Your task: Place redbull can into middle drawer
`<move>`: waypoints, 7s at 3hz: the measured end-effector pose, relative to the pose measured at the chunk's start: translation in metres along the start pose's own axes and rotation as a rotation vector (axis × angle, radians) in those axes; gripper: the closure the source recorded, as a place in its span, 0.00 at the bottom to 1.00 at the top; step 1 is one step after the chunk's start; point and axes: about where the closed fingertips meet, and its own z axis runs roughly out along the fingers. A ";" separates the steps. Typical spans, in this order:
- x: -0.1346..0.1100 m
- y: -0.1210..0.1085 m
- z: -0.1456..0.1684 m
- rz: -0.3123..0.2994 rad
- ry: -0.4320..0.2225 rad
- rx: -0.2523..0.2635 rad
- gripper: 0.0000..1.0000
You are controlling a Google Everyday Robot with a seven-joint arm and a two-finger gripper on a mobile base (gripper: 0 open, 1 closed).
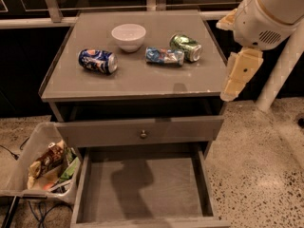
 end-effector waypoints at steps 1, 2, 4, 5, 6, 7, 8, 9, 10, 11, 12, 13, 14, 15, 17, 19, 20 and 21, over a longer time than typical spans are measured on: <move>-0.039 -0.020 0.024 -0.098 -0.065 -0.025 0.00; -0.070 -0.041 0.052 -0.138 -0.146 -0.068 0.00; -0.092 -0.085 0.110 -0.087 -0.261 -0.152 0.00; -0.092 -0.105 0.134 -0.038 -0.291 -0.167 0.00; -0.088 -0.126 0.152 0.036 -0.323 -0.151 0.00; -0.088 -0.145 0.168 0.122 -0.304 -0.096 0.00; -0.087 -0.158 0.182 0.199 -0.225 -0.004 0.00; -0.080 -0.157 0.202 0.215 -0.136 0.036 0.00; -0.077 -0.146 0.232 0.154 -0.103 -0.004 0.00; -0.078 -0.146 0.232 0.151 -0.104 -0.005 0.00; -0.078 -0.146 0.232 0.151 -0.104 -0.005 0.18; -0.078 -0.146 0.232 0.151 -0.104 -0.005 0.41; -0.078 -0.146 0.232 0.151 -0.104 -0.005 0.64; -0.078 -0.146 0.232 0.151 -0.104 -0.005 0.88; -0.080 -0.140 0.230 0.159 -0.125 -0.016 1.00; -0.065 -0.096 0.157 0.200 -0.207 0.013 1.00; -0.058 -0.057 0.119 0.206 -0.211 0.038 1.00; -0.052 -0.009 0.099 0.214 -0.182 0.060 1.00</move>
Offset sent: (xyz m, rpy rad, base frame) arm 0.1073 0.1161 -0.0242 0.1859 0.0488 0.2915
